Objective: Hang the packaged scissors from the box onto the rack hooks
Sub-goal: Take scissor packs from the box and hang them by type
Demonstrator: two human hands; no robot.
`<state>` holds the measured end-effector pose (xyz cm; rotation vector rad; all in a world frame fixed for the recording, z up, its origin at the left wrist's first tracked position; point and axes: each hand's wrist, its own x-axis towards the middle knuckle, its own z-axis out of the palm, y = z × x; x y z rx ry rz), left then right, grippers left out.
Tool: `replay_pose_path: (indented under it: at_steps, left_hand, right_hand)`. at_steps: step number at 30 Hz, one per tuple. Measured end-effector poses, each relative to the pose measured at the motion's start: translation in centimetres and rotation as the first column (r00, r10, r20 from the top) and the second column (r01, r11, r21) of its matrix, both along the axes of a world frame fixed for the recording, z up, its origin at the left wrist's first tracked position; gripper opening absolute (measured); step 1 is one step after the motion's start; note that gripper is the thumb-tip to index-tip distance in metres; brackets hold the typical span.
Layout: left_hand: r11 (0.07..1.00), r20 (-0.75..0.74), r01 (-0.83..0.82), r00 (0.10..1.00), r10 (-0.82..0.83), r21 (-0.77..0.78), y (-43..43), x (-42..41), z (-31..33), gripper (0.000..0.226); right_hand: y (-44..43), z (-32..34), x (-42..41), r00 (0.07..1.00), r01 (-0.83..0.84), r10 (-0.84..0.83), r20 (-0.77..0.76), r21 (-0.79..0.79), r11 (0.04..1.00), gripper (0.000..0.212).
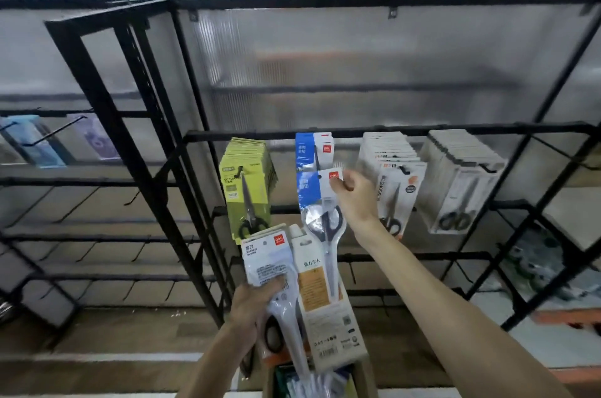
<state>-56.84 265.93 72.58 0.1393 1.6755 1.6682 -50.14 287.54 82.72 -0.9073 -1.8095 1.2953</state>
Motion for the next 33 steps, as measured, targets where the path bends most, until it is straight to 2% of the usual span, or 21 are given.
replay_pose_path:
  at_steps: [4, 6, 11, 13, 17, 20, 25, 27, 29, 31, 33]
  left_hand:
    - [0.996, 0.015, -0.018, 1.0, 0.017, 0.082, 0.5, 0.3, -0.5, 0.025]
    - [0.997, 0.035, -0.031, 0.999, 0.028, 0.076, 0.4, 0.4, -0.6, 0.033]
    - [0.999, 0.051, -0.046, 0.998, 0.045, 0.026, -0.4, 0.9, -0.9, 0.02]
    - [0.999, 0.054, -0.053, 0.997, 0.053, 0.007, -0.9, 0.6, -1.4, 0.024]
    - [0.998, 0.061, -0.062, 0.996, 0.062, 0.002, -2.1, -0.1, -2.2, 0.038]
    - [0.998, 0.084, -0.06, 0.995, 0.058, 0.029, -3.0, -0.2, -2.3, 0.021]
    - [0.994, 0.088, 0.001, 0.996, -0.011, 0.111, -4.5, -0.3, -1.2, 0.024]
    - [0.994, 0.112, -0.015, 0.994, 0.003, 0.109, -4.4, -0.4, -0.9, 0.024]
    - [0.993, 0.111, 0.011, 0.994, -0.024, 0.116, -4.3, -0.3, -0.2, 0.032]
    - [0.992, 0.102, 0.049, 0.993, -0.061, 0.119, -4.3, 0.0, 0.4, 0.047]
    - [0.99, 0.094, 0.045, 0.994, -0.058, 0.131, -4.2, 0.5, 0.8, 0.04]
  right_hand:
    - [1.4, -0.8, -0.6, 0.999, 0.006, -0.007, 0.037, 0.033, 0.999, 0.01]
    - [2.0, -0.6, -1.3, 0.998, 0.017, -0.02, 0.062, 0.045, 0.999, 0.013]
    - [4.4, 0.8, -4.3, 0.968, 0.064, -0.076, 0.238, 0.057, 0.996, 0.023]
    - [5.5, 1.1, -5.7, 0.971, 0.079, -0.082, 0.223, 0.02, 0.997, 0.024]
    - [7.2, 1.0, -7.6, 0.971, 0.121, -0.128, 0.201, 0.049, 0.992, 0.024]
    - [7.6, 0.1, -8.6, 0.961, 0.152, -0.167, 0.22, 0.085, 0.985, 0.029]
    - [4.3, -1.2, -6.4, 0.948, 0.198, -0.212, 0.237, 0.079, 0.977, 0.02]
    - [1.3, -2.0, -3.7, 0.949, 0.129, -0.15, 0.277, 0.092, 0.987, 0.022]
    - [-2.5, -3.0, -0.7, 0.953, -0.034, 0.014, 0.302, 0.06, 0.998, 0.026]
    - [-6.3, -3.8, 2.2, 0.928, -0.168, 0.199, 0.316, -0.121, 0.978, 0.034]
    - [-9.0, -4.4, 4.6, 0.891, -0.226, 0.302, 0.34, -0.245, 0.943, 0.044]
